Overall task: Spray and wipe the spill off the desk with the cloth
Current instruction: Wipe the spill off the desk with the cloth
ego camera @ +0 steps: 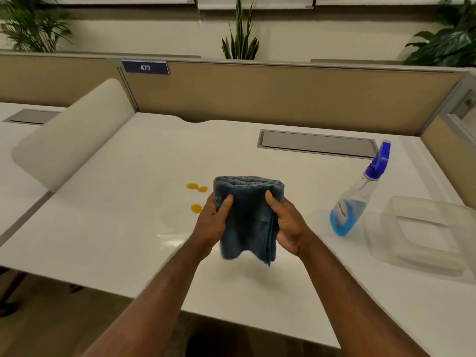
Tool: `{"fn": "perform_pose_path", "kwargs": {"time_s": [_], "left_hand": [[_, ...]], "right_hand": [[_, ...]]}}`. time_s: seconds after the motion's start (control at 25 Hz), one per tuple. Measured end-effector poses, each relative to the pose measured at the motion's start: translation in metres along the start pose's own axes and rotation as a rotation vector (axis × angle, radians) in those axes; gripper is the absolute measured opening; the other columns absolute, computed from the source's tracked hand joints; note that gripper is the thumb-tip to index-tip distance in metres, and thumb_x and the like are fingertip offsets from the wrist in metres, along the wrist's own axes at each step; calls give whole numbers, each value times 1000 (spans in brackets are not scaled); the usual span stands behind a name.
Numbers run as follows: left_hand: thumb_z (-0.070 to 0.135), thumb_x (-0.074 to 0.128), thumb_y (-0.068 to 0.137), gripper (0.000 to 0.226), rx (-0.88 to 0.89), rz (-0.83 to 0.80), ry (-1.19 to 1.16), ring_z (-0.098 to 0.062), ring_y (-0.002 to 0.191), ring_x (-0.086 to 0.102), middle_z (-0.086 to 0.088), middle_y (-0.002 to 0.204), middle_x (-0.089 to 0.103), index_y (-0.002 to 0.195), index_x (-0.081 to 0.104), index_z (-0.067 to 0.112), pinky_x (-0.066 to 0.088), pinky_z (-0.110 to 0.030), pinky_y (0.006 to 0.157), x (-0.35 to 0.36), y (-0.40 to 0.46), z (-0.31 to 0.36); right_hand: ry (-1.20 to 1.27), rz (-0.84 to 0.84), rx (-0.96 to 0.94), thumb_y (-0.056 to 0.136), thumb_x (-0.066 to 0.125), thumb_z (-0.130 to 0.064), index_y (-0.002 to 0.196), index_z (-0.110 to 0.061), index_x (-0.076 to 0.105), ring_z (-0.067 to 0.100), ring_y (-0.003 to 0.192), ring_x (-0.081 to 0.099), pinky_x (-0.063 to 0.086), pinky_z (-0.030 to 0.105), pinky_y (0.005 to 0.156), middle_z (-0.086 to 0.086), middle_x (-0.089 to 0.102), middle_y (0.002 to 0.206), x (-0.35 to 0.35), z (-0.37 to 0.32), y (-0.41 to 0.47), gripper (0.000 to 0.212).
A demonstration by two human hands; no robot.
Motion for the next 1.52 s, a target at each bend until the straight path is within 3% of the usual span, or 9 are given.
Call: {"fn": "perform_pose_path", "kwargs": {"time_s": [0.24, 0.4, 0.52, 0.6, 0.76, 0.96, 1.16, 1.44, 1.52], "left_hand": [[62, 40, 89, 75, 297, 30, 505, -6, 142, 22, 3, 162, 20, 152, 17, 29, 24, -35, 115, -84, 41, 0], [59, 45, 90, 75, 421, 39, 631, -11, 148, 15, 2, 163, 15, 152, 17, 29, 22, -44, 119, -153, 73, -19], [59, 45, 91, 74, 404, 17, 682, -17, 150, 12, 1, 164, 13, 153, 16, 28, 21, -52, 118, -186, 93, -41], [57, 45, 92, 73, 408, 5, 694, -20, 150, 13, 1, 164, 13, 153, 16, 28, 23, -54, 117, -198, 102, -54], [57, 42, 92, 73, 348, -15, 731, -20, 150, 13, 0, 163, 14, 153, 15, 27, 21, -54, 117, -214, 116, -84], [62, 34, 91, 75, 261, -68, 806, -20, 150, 8, 4, 164, 8, 153, 11, 28, 13, -48, 120, -220, 120, -118], [60, 31, 95, 71, 222, -109, 845, -15, 150, -2, 9, 163, 2, 154, 8, 27, 3, -43, 121, -202, 132, -136], [63, 22, 93, 69, 233, -115, 866, -1, 148, -7, 15, 161, 3, 153, 7, 34, -10, -23, 117, -192, 133, -152], [60, 23, 94, 68, 226, -105, 871, 0, 148, -6, 14, 162, 5, 153, 8, 32, -10, -21, 117, -191, 133, -151]], "right_hand": [[-165, 616, -414, 93, 58, -35, 85, -33, 65, -2, 75, 64, 53, 12, 67, -26, 69, 76, 42, -9, 19, 11], [-267, 1068, -515, 94, 56, -38, 104, -20, 65, 9, 90, 63, 51, 23, 80, -8, 69, 98, 36, -5, 23, 23], [-417, 1279, -635, 95, 56, -33, 120, -6, 61, -9, 97, 54, 40, -2, 76, -6, 62, 107, 37, 0, 19, 37], [-484, 1371, -663, 95, 56, -27, 123, 1, 56, -12, 103, 53, 38, -6, 79, -2, 60, 113, 33, 9, 22, 39], [-523, 1367, -344, 98, 50, -29, 140, -4, 42, 36, 126, 50, 43, 44, 104, 22, 53, 135, 23, 43, 59, 50], [-473, 1280, -281, 97, 52, -21, 122, -2, 53, 35, 109, 59, 49, 44, 96, 19, 62, 116, 32, 76, 122, 32], [-595, 1268, -185, 96, 50, -29, 133, -8, 47, 40, 126, 47, 38, 55, 105, 20, 52, 135, 26, 89, 151, 42], [-1474, 808, -149, 89, 24, -67, 146, -33, 34, 34, 145, 20, 24, 54, 113, 9, 22, 160, 6, 89, 132, 67], [-1689, 581, -70, 87, 22, -73, 151, -39, 12, 34, 148, 7, 14, 56, 115, 6, 6, 163, -19, 91, 131, 74]]}}
Point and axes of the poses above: each hand's wrist, its own y-axis towards the middle knuckle, its own x-axis out of the palm, z = x × y, the point moved 4 cm from there along y, towards the middle knuckle
